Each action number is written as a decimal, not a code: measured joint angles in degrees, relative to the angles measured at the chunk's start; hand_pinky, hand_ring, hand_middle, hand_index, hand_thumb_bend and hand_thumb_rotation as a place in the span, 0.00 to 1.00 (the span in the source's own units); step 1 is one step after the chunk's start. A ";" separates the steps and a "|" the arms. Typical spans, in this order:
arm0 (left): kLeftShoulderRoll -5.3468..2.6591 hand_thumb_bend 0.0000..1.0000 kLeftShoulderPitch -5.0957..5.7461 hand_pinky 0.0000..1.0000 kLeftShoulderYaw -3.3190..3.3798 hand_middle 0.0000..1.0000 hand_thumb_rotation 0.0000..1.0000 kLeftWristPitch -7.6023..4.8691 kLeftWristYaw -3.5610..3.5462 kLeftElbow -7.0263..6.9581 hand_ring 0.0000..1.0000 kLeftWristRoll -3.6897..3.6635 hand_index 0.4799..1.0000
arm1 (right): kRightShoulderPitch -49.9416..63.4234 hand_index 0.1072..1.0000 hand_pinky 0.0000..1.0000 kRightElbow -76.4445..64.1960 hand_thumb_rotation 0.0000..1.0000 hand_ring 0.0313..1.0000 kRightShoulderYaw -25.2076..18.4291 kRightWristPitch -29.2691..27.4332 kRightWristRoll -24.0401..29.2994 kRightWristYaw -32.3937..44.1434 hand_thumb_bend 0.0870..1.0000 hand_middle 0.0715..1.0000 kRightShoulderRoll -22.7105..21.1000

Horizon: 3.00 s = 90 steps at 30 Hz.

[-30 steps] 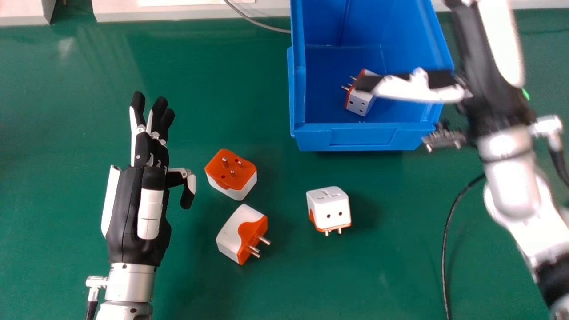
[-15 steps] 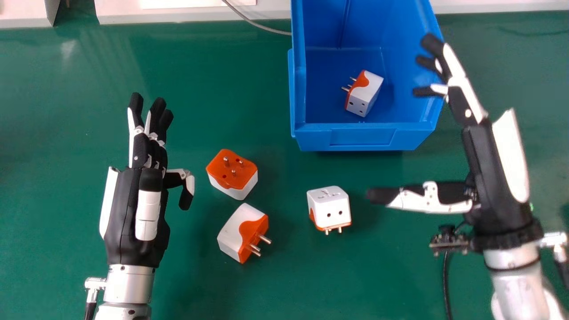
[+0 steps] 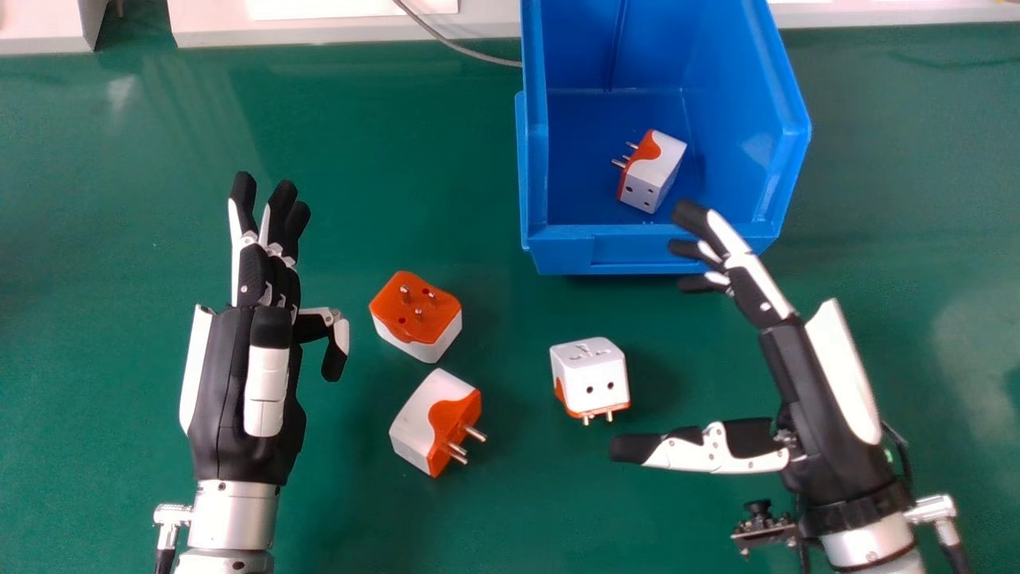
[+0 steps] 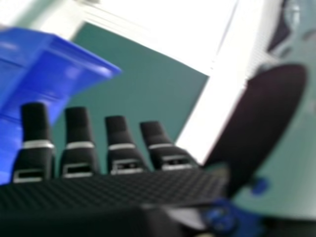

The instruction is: Pick all objects and put in blue box

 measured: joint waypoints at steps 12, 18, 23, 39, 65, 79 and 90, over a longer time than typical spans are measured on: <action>0.01 1.00 0.19 0.00 -0.14 1.00 0.92 -0.25 0.27 -0.24 1.00 -0.02 0.97 | -5.54 0.90 0.73 9.32 0.42 0.86 3.49 2.05 -0.03 1.19 1.00 0.89 0.20; -0.01 1.00 0.20 0.00 -0.13 1.00 0.92 -0.32 0.05 -0.32 1.00 -0.15 0.97 | -7.59 0.96 0.74 13.43 0.43 0.87 5.42 1.78 -0.10 1.66 1.00 0.91 0.10; -0.01 1.00 0.22 0.00 -0.13 1.00 0.92 -0.33 -0.05 -0.52 1.00 -0.23 0.98 | -9.30 0.99 0.76 15.52 0.44 0.90 6.90 1.68 -0.04 2.91 1.00 0.93 -0.30; 0.10 1.00 0.31 0.00 0.01 1.00 0.92 -0.34 -0.28 -1.05 1.00 -0.29 0.98 | -12.62 0.98 0.84 19.16 0.47 0.94 10.20 1.96 -0.46 4.61 1.00 0.95 -1.09; 0.63 1.00 0.87 0.00 0.00 1.00 0.92 -0.22 -0.91 -1.85 1.00 -1.21 0.98 | -18.32 0.90 0.79 23.39 0.38 0.89 14.06 5.43 -4.95 2.89 1.00 0.90 -3.97; 1.64 1.00 1.09 0.00 -0.04 1.00 0.93 -0.23 -0.94 -1.91 1.00 -1.22 0.98 | -19.83 0.89 0.78 24.19 0.36 0.87 14.75 8.89 -4.71 2.57 1.00 0.88 -2.83; 1.68 1.00 1.64 0.00 -0.09 1.00 0.93 -0.11 -1.07 -3.08 1.00 -1.26 0.98 | -20.64 0.82 0.73 23.95 0.28 0.81 18.32 11.51 -7.47 -3.58 0.99 0.82 -2.73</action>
